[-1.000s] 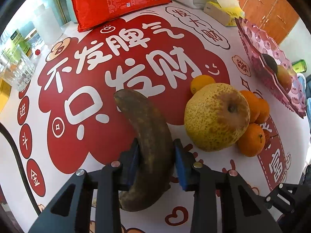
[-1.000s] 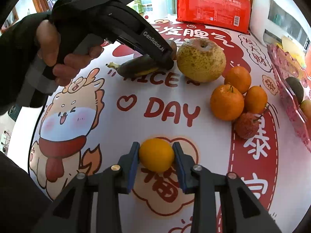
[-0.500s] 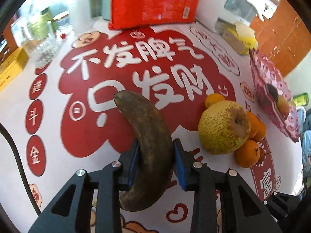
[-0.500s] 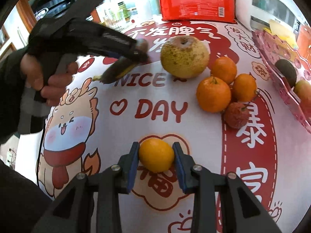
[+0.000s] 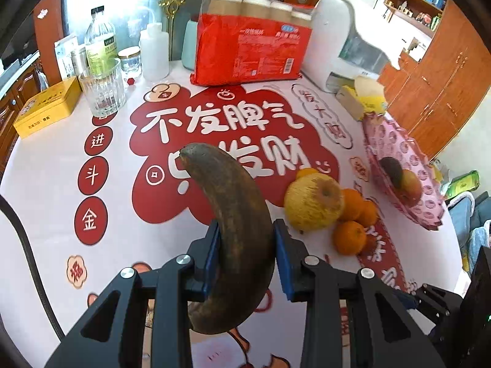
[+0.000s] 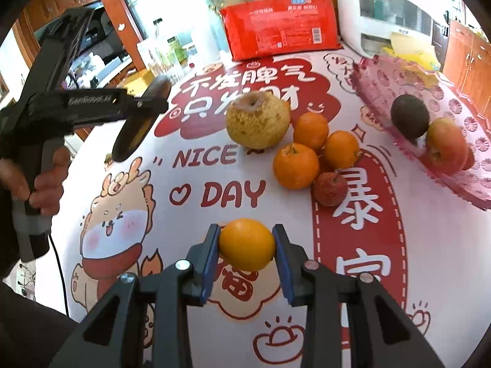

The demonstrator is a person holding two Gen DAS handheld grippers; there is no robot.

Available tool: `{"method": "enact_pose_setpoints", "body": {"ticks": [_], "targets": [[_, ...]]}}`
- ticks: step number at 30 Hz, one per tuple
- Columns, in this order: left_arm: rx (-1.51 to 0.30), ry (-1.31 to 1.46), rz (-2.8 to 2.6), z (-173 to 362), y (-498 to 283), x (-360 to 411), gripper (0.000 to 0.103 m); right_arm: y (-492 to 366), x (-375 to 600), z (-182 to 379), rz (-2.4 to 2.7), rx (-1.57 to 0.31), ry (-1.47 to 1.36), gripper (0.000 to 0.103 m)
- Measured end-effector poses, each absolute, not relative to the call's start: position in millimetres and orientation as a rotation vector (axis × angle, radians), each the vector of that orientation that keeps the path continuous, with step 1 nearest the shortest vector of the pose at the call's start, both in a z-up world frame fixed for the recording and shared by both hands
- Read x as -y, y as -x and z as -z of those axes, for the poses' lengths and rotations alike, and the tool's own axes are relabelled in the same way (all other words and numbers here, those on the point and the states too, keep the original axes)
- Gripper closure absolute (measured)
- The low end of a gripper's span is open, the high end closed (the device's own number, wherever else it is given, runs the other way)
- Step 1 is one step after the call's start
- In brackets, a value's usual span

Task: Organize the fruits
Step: 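Lift the banana with the left tool while the right tool carries the mandarin over the bowl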

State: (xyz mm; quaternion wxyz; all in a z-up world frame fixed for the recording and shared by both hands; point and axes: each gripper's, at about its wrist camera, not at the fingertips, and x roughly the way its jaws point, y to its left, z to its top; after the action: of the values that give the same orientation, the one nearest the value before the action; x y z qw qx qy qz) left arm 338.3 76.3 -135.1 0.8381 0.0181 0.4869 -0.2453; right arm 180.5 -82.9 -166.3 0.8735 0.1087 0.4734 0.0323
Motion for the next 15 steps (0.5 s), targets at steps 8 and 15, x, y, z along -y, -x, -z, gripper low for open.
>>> {"method": "enact_pose_setpoints", "body": {"ticks": [8,15], "targets": [[-0.954,-0.048,0.524,103,-291,-61,0.071,-162,104,140,-0.042,-0.91,-0.242,0.069],[-0.907,-0.032,0.531,73,-252,-31,0.071,-141,148,118,0.002,-0.862,-0.263,0.069]]}}
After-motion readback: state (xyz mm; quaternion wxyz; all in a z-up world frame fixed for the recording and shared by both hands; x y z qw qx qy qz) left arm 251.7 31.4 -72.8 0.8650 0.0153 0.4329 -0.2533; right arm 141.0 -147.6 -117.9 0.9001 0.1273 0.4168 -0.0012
